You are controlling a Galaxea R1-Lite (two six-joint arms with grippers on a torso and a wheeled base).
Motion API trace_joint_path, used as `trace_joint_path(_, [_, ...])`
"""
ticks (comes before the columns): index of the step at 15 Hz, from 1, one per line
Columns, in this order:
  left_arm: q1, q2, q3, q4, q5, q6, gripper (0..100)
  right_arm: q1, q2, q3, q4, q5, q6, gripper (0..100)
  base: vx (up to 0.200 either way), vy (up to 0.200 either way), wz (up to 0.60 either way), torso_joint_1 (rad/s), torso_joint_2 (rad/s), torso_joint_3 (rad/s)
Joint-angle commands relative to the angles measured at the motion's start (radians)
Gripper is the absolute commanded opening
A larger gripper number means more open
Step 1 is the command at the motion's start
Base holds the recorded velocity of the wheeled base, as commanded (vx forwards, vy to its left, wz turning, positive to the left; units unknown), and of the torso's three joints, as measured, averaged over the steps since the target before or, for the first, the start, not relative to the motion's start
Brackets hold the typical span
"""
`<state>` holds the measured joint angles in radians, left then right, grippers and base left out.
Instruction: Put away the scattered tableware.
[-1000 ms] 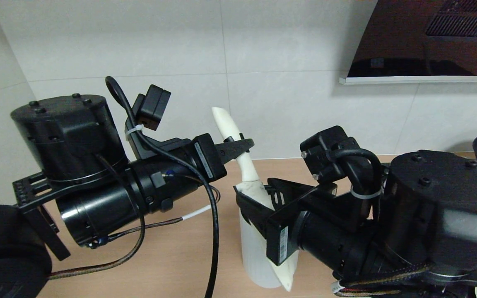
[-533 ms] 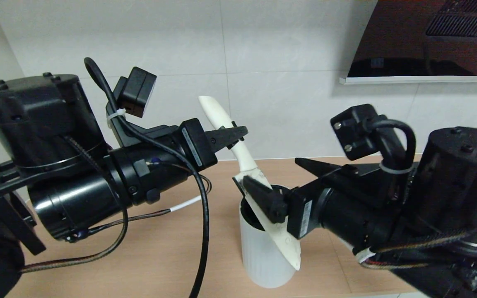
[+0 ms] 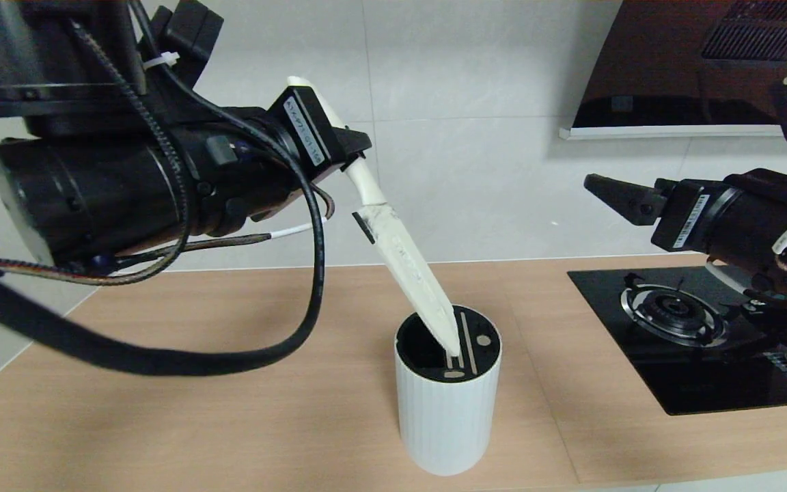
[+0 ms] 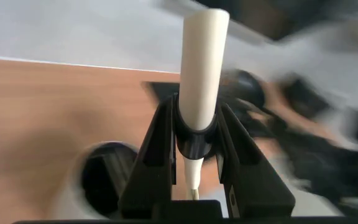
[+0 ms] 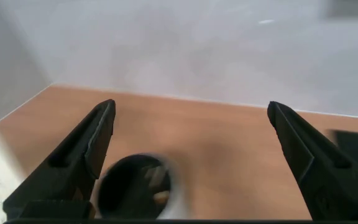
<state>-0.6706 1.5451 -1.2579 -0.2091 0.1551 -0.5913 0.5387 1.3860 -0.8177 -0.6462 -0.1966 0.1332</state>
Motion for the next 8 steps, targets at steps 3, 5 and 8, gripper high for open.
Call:
trace_joint_path(3, [-0.026,0.084,-0.009,-0.010,0.262,0.139,0,-0.026,0.011,0.006,0.002,0.002,0.002,100,0.000,0.000,0.00,0.000,0.00,0.000])
trace_joint_path(5, [-0.067,0.107,-0.009,-0.058,0.342,0.172,0,-0.026,0.015,0.008,0.002,0.002,0.002,100,0.000,0.000,0.00,0.000,0.00,0.000])
trace_joint_path(8, [-0.119,0.142,0.017,-0.144,0.455,0.243,0,-0.026,0.015,0.014,0.002,0.002,0.002,100,0.000,0.000,0.00,0.000,0.00,0.000])
